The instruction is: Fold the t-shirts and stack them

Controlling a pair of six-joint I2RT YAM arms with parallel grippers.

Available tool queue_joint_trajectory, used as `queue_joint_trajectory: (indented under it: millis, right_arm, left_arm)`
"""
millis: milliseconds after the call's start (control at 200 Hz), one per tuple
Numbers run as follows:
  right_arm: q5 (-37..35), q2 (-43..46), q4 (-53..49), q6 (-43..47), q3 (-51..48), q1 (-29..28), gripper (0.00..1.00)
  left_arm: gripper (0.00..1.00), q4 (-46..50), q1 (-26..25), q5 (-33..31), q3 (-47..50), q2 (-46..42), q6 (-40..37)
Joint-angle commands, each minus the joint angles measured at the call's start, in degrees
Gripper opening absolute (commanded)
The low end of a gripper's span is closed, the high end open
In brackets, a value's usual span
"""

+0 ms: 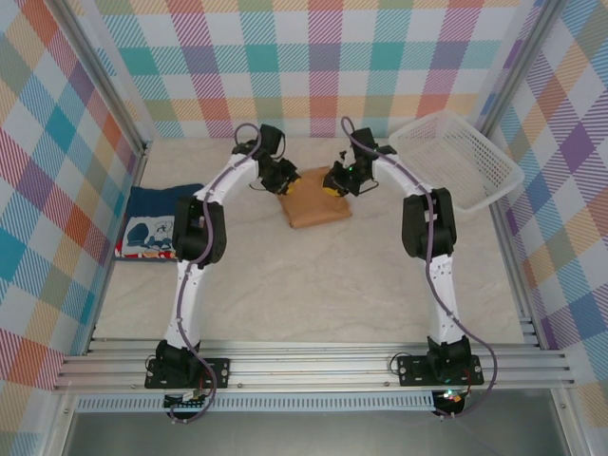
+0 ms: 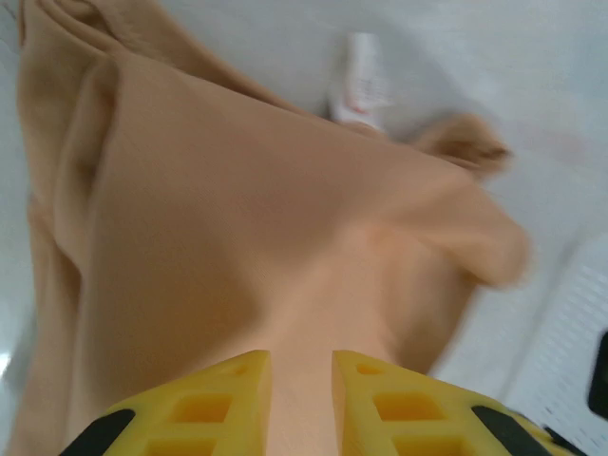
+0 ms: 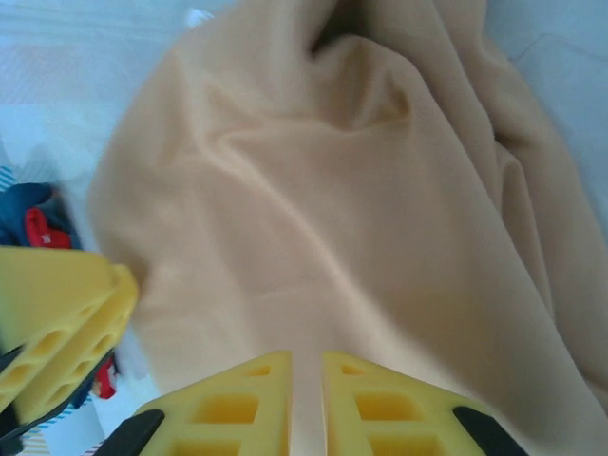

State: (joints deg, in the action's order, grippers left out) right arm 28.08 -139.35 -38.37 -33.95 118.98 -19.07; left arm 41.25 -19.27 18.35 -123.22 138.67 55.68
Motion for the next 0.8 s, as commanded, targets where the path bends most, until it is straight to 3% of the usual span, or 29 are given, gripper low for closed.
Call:
queue_joint_trajectory:
  millis: [0, 100, 195, 410, 555, 680, 795]
  right_arm:
    - [-0.2, -3.67, -3.05, -1.52, 1.08, -1.08, 0.15]
    - [-2.54, -3.69, -6.38, -1.63, -0.54, -1.66, 0.15]
    - [-3.44, -0.76, -7.92, -1.82, -6.91, -2.25, 0.15]
    - [-1.45, 15.65, -3.74, -4.35, -37.26, -4.54, 0.17]
    - [2.64, 29.59, -3.16, -5.89, -53.43, -8.49, 0.24]
    - [4.35, 36.84, -3.28, -7.12, -56.21, -10.2, 0.3]
    - [1.79, 40.65, -6.94, -5.43, -49.78, -9.77, 0.37]
  left_arm:
    - [0.24, 0.05, 0.5, 0.3, -1.98, 4.03, -2.08]
    - [0.22, 3.87, -0.02, -1.02, -2.26, 5.31, -4.91]
    - [0.22, 3.71, -0.66, -1.1, 3.43, 2.92, -6.72]
    - [0.21, 1.89, -4.49, -1.5, 23.95, -10.85, -11.4]
    - [0.21, 1.48, -7.8, -0.76, 40.27, -24.62, -13.29]
    - [0.22, 3.48, -9.7, -0.97, 43.25, -31.12, -14.1]
    - [0.24, 6.01, -10.17, -1.92, 40.64, -33.11, -15.47]
